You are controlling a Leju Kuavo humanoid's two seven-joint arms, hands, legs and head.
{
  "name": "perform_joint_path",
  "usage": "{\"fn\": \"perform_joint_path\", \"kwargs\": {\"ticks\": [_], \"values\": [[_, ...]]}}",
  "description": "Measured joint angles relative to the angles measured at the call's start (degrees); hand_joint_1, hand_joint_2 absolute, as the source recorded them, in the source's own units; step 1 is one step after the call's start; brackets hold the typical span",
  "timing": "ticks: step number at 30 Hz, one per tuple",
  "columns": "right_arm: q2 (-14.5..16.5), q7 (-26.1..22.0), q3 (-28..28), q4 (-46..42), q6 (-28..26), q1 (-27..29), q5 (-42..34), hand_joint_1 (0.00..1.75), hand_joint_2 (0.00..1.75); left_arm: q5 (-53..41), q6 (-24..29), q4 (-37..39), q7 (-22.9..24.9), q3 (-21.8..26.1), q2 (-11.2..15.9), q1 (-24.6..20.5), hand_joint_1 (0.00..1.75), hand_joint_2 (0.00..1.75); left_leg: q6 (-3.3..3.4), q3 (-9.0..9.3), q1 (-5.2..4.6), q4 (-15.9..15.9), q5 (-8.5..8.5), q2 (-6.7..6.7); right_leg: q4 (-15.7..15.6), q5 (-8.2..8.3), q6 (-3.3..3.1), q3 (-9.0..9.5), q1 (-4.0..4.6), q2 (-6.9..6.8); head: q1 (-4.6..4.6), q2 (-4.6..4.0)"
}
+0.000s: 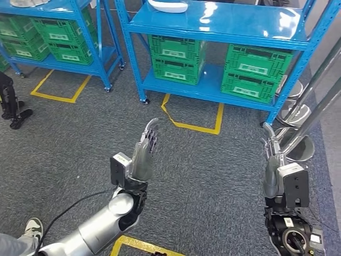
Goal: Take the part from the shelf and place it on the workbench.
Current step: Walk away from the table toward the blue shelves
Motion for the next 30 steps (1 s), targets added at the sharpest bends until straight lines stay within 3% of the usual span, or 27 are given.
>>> {"fn": "perform_joint_path", "kwargs": {"ticks": [2,4,7,14,30], "values": [[0.0,0.3,0.0,0.0,-0.7,-0.1,0.4,0.0,0.0,0.1,0.1,0.0,0.0,0.0,0.0,-0.5,0.0,0.0,0.45,3.14,-0.27,-6.9,2.56,-0.49,0.0,0.11,0.3,-0.12,0.15,0.66,-0.14,0.0],[0.0,0.6,0.0,0.0,-1.3,-0.1,0.7,0.0,0.0,0.3,0.2,0.0,0.1,0.0,0.0,-0.8,0.0,0.0,0.35,3.97,-0.5,-9.1,2.85,-0.69,0.1,-0.09,0.57,-0.28,0.23,0.85,0.04,0.0],[0.0,0.9,0.0,0.0,-1.9,0.0,1.0,0.0,0.0,0.7,0.4,0.0,0.2,-0.1,0.0,-0.8,0.0,0.0,-0.06,4.12,-0.48,-9.5,3.01,-0.72,-0.1,-0.48,-0.09,-0.13,0.26,0.57,0.5,0.0],[0.0,1.2,0.2,0.0,-2.4,0.0,1.2,0.0,0.0,1.8,0.5,0.3,0.3,-0.2,0.0,-0.8,0.0,0.0,0.37,4.06,-0.51,-9.5,3.12,-0.83,-0.8,0.22,0.78,0.3,0.21,0.41,1.09,0.0],[0.0,1.3,0.3,-0.1,-2.9,0.1,1.4,0.0,0.0,2.5,0.7,0.3,1.2,-0.3,0.0,-0.8,0.0,0.0,0.54,4.12,-0.42,-9.6,2.97,-0.86,-0.9,0.08,0.97,0.29,0.22,0.41,1.09,0.0]]}}
